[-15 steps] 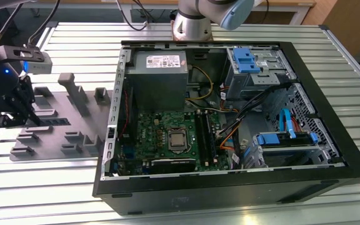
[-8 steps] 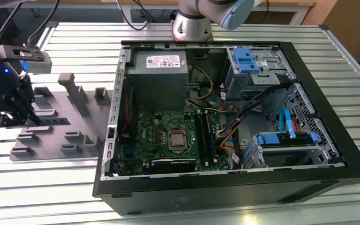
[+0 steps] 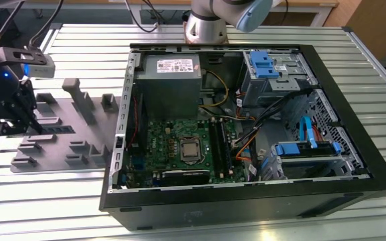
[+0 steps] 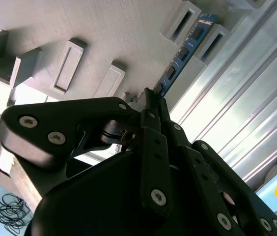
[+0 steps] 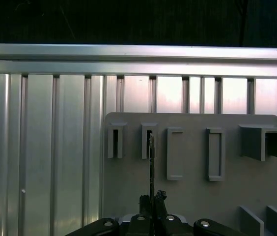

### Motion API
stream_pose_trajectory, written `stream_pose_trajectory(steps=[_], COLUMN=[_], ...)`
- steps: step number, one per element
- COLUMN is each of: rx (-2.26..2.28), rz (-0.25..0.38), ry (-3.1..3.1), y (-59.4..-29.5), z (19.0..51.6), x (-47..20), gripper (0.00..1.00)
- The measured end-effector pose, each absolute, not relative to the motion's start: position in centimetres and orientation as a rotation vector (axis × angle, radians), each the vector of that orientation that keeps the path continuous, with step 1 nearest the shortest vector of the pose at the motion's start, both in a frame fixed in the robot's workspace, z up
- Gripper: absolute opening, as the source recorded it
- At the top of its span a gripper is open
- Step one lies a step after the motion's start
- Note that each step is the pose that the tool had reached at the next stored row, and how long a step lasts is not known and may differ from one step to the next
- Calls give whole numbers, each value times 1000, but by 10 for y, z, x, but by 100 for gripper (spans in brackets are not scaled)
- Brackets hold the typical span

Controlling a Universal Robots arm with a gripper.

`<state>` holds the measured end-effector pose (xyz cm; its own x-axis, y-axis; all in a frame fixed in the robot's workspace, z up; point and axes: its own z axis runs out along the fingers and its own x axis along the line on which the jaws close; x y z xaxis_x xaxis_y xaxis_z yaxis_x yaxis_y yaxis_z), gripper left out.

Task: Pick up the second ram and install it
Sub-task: 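Pick up the second ram and move it above second insertion slot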

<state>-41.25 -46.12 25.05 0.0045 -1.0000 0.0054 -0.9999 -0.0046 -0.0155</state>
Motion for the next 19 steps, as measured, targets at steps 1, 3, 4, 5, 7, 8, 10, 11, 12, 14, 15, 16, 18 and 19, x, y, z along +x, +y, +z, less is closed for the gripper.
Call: stream_pose_trajectory(steps=[1,3,4,5,7,8,10,11,12,14,15,16,18,19], rx=[-2221,-2221,-2221,-2221,-2221,-2221,-2221,-2221,-2221,-2221,-2221,-2221,-2221,-2221], rz=[-23,-23,-23,-23,-23,-23,-23,-23,-23,-23,-23,-23,-23,-23], ry=[2211,2211,2211,2211,2211,2211,2211,2211,2211,2211,2211,2211,2211,2211], y=[-461,-461,-461,-461,-461,-461,-461,-461,-461,-461,-461,-461,-461,-461], z=[251,251,252,252,252,253,253,254,254,255,255,255,256,256], x=[-413,-413,-413,-413,-413,-413,-413,-413,-413,-413,-413,-413,-413,-413], gripper=[14,14,14,14,14,14,14,14,14,14,14,14,14,14])
